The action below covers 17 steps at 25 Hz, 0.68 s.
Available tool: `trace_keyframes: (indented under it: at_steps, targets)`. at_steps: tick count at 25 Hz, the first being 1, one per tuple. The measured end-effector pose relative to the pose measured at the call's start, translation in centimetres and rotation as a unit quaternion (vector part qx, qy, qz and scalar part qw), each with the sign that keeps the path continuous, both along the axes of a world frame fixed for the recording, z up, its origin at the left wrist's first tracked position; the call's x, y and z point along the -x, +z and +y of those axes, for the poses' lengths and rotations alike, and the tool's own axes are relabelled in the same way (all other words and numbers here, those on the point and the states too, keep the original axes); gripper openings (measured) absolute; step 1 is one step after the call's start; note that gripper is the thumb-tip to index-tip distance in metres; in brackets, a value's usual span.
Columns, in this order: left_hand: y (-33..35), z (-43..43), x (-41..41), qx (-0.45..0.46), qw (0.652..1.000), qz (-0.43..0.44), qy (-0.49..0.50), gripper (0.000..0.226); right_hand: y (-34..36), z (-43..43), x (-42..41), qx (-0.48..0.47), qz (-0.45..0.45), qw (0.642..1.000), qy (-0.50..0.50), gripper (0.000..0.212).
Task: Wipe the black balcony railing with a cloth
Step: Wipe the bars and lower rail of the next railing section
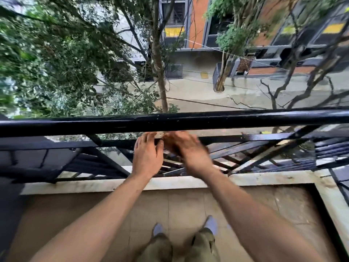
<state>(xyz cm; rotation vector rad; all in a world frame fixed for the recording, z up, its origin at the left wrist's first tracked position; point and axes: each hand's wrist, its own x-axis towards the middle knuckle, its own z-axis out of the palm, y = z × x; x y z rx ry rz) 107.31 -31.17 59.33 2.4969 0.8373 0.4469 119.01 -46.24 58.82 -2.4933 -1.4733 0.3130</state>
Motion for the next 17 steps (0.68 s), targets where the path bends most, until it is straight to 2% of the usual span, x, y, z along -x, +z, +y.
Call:
trace_keyframes:
  at_steps: [2,4,5,6,7,9,11,12,13,15,17]
  targets:
    - [-0.6,1.2,1.3,-0.009,1.000,0.015,-0.023,0.040,-0.6,-3.2,-2.5,0.065,-0.047,0.987,-0.136,0.073]
    - [-1.3,2.5,2.9,-0.046,0.996,0.064,-0.043,0.045,-1.2,-3.8,-2.2,0.139,-0.098,0.936,-0.307,0.081]
    - [-1.7,3.1,3.8,-0.066,0.991,0.100,-0.056,0.049,-1.1,-1.6,-0.6,0.172,-0.096,0.914,-0.356,0.082]
    - [-2.1,3.7,4.6,-0.079,0.986,0.127,-0.070,0.054,-1.1,1.7,1.4,0.188,-0.085,0.909,-0.362,0.079]
    - [-2.3,4.4,5.3,-0.086,0.983,0.138,-0.082,0.060,-1.1,5.4,3.7,0.181,-0.068,0.925,-0.326,0.075]
    - [-2.1,5.9,6.3,-0.067,0.987,0.133,-0.065,0.067,-1.3,11.8,8.0,0.094,-0.007,0.983,-0.156,0.068]
    - [-1.9,7.3,7.3,-0.062,0.988,0.143,-0.020,0.070,-0.6,13.9,8.8,0.036,0.022,0.999,0.011,0.068]
    - [-2.0,7.7,7.8,-0.071,0.985,0.154,-0.021,0.071,-0.1,13.0,8.0,0.022,0.020,0.999,0.040,0.070]
    - [-2.2,7.9,8.2,-0.079,0.983,0.162,-0.033,0.071,-0.4,10.8,6.8,0.016,-0.002,0.999,0.028,0.069]
    - [-2.5,8.0,8.6,-0.072,0.984,0.153,-0.048,0.070,-1.3,5.6,3.6,0.058,-0.059,0.989,-0.123,0.067]
    - [-2.9,7.9,9.0,-0.070,0.988,0.131,-0.043,0.067,-1.4,2.1,1.7,0.129,-0.107,0.937,-0.305,0.075]
